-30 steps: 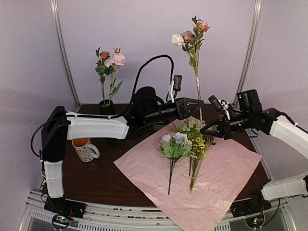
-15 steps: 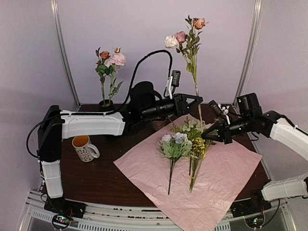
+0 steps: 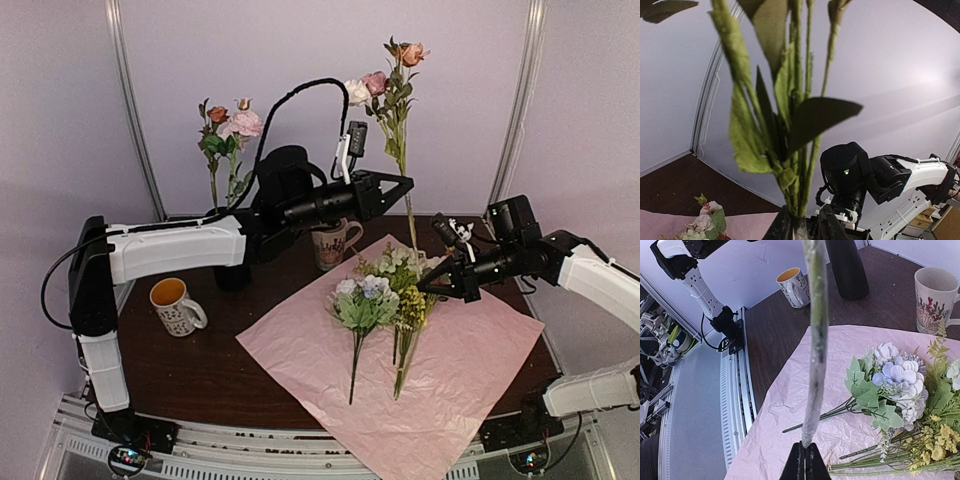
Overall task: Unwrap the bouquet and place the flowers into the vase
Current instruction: Pass from the right arm to the left
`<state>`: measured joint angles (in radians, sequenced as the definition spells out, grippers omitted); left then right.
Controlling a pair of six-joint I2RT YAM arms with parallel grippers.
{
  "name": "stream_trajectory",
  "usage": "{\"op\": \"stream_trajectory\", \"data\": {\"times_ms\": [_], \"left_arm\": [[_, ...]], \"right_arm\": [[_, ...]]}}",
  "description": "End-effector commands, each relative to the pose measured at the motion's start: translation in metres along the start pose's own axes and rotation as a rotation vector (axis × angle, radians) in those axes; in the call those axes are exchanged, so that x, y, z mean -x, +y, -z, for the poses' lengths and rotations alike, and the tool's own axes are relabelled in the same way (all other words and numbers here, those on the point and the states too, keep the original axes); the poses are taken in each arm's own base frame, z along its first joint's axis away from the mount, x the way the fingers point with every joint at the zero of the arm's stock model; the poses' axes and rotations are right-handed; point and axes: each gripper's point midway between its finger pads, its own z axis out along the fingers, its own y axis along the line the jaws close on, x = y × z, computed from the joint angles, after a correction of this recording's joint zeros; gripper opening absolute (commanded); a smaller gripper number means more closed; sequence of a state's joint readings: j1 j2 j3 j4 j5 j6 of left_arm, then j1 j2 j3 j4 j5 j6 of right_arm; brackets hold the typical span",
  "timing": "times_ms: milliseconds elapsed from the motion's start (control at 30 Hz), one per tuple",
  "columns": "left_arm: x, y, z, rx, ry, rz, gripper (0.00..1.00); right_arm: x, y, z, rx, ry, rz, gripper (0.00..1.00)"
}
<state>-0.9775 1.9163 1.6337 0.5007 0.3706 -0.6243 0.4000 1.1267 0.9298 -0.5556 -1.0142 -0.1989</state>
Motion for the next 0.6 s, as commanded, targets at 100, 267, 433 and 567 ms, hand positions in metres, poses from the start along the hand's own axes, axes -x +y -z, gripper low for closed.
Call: {"op": "stream_trajectory", "data": {"times_ms": [100,267,433,567], "left_arm": [[0.031,-0.008,0.004,-0.014,-0.042,-0.057,0.08],[0.033,-0.011,0.013,-0.013,-0.017,-0.077,0.00],[0.036,-0.006,0.039,0.031,0.034,-0.107,0.00],[0.030,0.003,0.072,0.123,0.107,-0.169,0.00]], "right_arm": [[0.000,-0.001,0.000,-0.023,0.005,0.033,0.00],[0.001,-0.003,0.008,-0.079,0.015,0.119,0.28],[-0.004,-0.022,0.024,-0.154,-0.021,0.155,0.54],[-0.010,-0.047,0.044,-0.292,-0.054,0.182,0.57]]}}
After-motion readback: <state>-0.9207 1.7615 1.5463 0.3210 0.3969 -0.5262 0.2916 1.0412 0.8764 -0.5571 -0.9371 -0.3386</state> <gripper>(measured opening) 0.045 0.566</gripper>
